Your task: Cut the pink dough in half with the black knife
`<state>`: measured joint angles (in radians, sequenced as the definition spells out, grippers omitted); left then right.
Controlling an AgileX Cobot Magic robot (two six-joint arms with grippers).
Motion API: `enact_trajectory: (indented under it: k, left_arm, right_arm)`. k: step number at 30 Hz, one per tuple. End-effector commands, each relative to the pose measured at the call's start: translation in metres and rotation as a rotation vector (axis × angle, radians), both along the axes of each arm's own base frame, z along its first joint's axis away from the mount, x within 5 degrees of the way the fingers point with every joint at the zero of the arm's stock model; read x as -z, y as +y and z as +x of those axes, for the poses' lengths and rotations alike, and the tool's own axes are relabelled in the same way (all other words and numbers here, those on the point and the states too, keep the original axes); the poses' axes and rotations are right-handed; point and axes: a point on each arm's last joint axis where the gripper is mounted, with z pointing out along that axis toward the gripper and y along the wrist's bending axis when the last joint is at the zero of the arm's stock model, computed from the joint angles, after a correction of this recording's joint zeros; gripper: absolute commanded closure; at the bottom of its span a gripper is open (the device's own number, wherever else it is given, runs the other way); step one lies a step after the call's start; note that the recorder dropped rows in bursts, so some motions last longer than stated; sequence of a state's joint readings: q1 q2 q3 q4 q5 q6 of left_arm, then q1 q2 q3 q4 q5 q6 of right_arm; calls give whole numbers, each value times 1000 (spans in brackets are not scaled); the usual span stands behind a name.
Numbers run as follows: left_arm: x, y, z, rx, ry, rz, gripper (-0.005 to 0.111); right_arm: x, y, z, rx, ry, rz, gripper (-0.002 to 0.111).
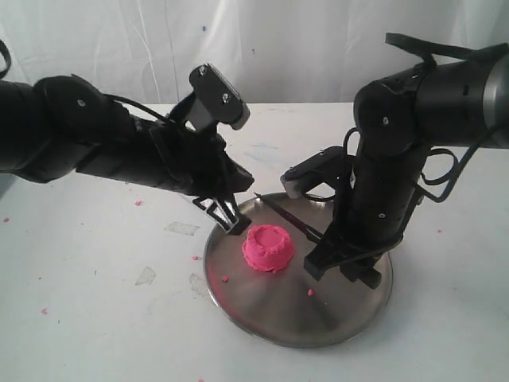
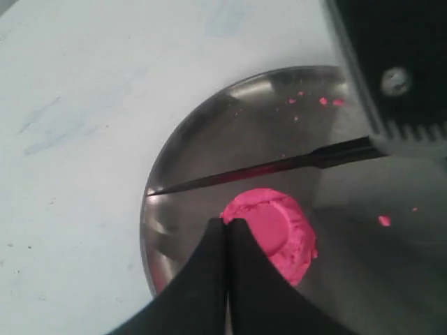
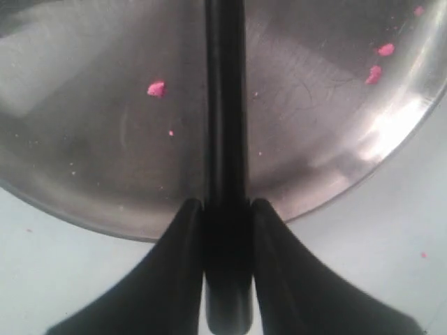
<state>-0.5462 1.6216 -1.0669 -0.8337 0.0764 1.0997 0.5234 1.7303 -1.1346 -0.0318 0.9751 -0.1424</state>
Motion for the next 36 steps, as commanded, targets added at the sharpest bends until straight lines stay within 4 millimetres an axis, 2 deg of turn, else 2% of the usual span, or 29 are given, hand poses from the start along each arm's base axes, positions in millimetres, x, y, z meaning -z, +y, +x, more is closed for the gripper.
enact_trajectory:
  k: [1,6,10,12,14,15,17,18,19,20,21,22,24,26,29,31,34,36]
  left_arm:
    - [10,1,14,-66,-83,50,107]
    - [5,6,21,-141,-152,42,107]
    - [17,1,25,-94,-128,84,107]
    - [21,-10,26,-11,-61,90,107]
    - [12,-19,23,175,-61,149,107]
    - [4,-24,16,341,-85,181,107]
    - [-5,-27,15,407,-105,100,107]
    - [-6,-26,18,373,-100,66,107]
    - [-4,-19,29,247,-50,-23,107]
    - [-2,-9,42,78,57,-154,107]
    - [-1,-4,46,28,130,-214,107]
    - [-3,4,52,27,246,-282,107]
    - [-15,8,58,112,356,-319,107]
    - [-21,12,63,129,374,-249,107]
    - [-11,17,69,104,323,-139,107]
    - [4,20,73,107,294,-62,107]
    - [25,19,73,243,226,16,107]
    - [34,15,70,300,207,-16,107]
  right_arm:
    - [2,3,3,-43,-21,7,108]
    - [6,2,1,-42,-14,6,108]
    - [7,3,2,-52,-14,4,108]
    - [11,3,2,-87,-6,-4,108]
    - [17,2,1,-94,4,-9,108]
    - [19,2,0,-94,11,-13,108]
    - [19,2,0,-94,10,-13,108]
    - [19,2,0,-94,10,-13,108]
    - [19,2,0,-94,10,-13,108]
    - [19,2,0,-94,10,-13,108]
    - [19,2,0,-94,10,-13,108]
    - [19,2,0,-94,10,-13,108]
    - [18,2,1,-94,6,-10,108]
    - [17,2,1,-86,2,-7,108]
    - [11,2,0,-83,-15,2,108]
    - [5,1,-1,-77,-29,10,108]
    - [-3,1,-3,-61,-53,39,108]
    - [-3,3,-4,-51,-44,58,108]
